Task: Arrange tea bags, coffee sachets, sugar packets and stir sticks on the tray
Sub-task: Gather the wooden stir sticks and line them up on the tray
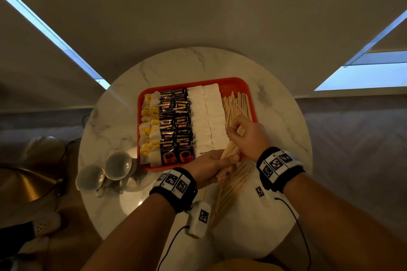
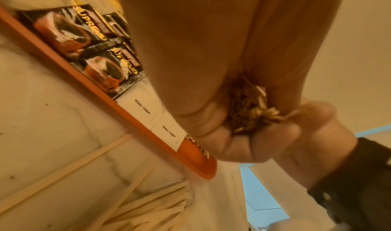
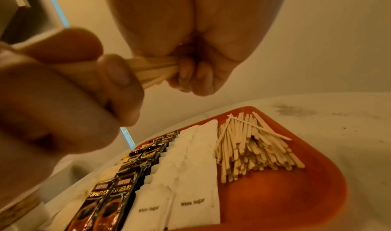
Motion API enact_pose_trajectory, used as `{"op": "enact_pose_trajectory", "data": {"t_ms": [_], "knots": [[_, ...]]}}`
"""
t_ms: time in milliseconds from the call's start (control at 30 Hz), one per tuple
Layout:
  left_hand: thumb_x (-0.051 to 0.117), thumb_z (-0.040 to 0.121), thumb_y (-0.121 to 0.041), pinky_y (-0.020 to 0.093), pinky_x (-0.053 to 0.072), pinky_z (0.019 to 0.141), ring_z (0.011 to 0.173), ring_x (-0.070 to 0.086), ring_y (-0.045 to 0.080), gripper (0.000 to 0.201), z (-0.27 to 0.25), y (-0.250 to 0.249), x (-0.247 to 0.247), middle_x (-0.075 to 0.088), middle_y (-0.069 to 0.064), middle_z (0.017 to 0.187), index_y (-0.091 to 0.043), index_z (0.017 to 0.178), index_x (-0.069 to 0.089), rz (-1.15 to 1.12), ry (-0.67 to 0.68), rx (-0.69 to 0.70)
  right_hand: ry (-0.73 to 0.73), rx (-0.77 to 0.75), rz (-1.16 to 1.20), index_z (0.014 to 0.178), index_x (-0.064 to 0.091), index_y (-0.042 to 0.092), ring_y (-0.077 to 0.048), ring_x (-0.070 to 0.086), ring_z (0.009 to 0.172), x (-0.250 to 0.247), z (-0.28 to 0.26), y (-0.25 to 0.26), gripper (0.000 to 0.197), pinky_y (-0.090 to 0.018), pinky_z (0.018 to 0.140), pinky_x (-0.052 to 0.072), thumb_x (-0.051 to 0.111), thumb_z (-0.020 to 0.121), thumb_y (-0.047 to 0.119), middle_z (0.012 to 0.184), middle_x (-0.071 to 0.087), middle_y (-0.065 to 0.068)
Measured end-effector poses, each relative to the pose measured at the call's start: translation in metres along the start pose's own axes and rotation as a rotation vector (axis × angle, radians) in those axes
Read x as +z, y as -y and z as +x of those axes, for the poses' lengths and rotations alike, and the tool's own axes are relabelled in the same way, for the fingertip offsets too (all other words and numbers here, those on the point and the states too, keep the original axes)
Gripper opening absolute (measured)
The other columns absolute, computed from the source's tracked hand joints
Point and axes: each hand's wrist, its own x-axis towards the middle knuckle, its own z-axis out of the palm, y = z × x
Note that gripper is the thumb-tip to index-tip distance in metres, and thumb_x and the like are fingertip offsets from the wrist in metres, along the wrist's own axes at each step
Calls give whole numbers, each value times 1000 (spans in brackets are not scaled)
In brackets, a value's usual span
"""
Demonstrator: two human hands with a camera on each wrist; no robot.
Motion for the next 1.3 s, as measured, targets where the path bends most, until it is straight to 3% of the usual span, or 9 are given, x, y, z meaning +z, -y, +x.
{"op": "enact_pose_trajectory", "data": {"t_ms": [133, 300, 467, 567, 733, 800, 933, 1033, 1300], "knots": [[57, 101, -43, 30, 38, 55, 55, 46, 13, 30, 30, -5, 10, 51, 0, 74, -14, 98, 49, 107, -243, 93, -68, 220, 106, 136, 42, 25, -13, 59, 103, -8, 12, -15, 70, -32, 86, 52, 69, 82, 62, 115, 55, 6], [44, 106, -32, 33, 49, 65, 81, 64, 23, 26, 77, -22, 27, 64, 3, 97, -11, 121, 46, 666, -678, 163, 143, 315, 90, 114, 67, 16, -16, 64, 91, -14, 24, -17, 46, -32, 82, 51, 57, 94, 56, 102, 67, 2], [46, 104, -30, 34, 47, 83, 101, 61, 26, 32, 105, -42, 34, 61, 10, 122, -13, 130, 46, 678, -663, 211, 156, 341, 108, 99, 66, 2, -28, 66, 83, -22, 65, -32, 33, -36, 71, 53, 63, 97, 35, 93, 70, -15], [34, 101, -36, 43, 50, 97, 110, 61, 28, 45, 110, -47, 24, 62, 9, 128, -20, 142, 46, 544, -655, 187, 222, 346, 98, 94, 67, 2, -29, 67, 80, -29, 84, -39, 31, -42, 78, 55, 63, 97, 33, 90, 70, -17], [38, 108, -32, 35, 50, 71, 85, 66, 27, 32, 129, -40, 9, 71, 9, 95, -14, 114, 63, 641, -876, 245, 302, 321, 43, 73, 62, 20, -18, 58, 64, -28, 107, -42, 28, -30, 63, 45, 62, 98, 34, 70, 62, -2], [42, 107, -31, 36, 51, 74, 88, 65, 26, 30, 137, -38, 7, 69, 8, 100, -12, 114, 64, 694, -959, 238, 278, 303, -30, 66, 54, 20, -14, 52, 61, -24, 113, -42, 34, -25, 56, 37, 65, 96, 31, 67, 55, 1], [48, 105, -31, 35, 47, 77, 93, 60, 28, 29, 147, -37, 2, 62, 9, 105, -9, 113, 65, 811, -986, 142, 252, 297, -118, 97, 67, 14, -18, 66, 84, -15, 122, -52, 12, -30, 75, 55, 70, 92, 25, 91, 68, -1], [47, 105, -34, 29, 39, 75, 96, 60, 28, 33, 146, -39, -2, 62, 10, 106, -10, 115, 67, 893, -965, 84, 225, 312, -112, 121, 65, 12, -21, 69, 98, -15, 119, -58, 34, -38, 90, 57, 72, 89, 21, 108, 71, -6], [59, 99, -35, 36, 48, 89, 111, 56, 30, 39, 149, -39, -9, 53, 12, 124, -9, 128, 60, 893, -995, 116, 154, 263, -308, 135, 55, 16, -25, 53, 118, -23, 108, -71, 48, -37, 98, 48, 64, 94, 41, 131, 49, -6]]}}
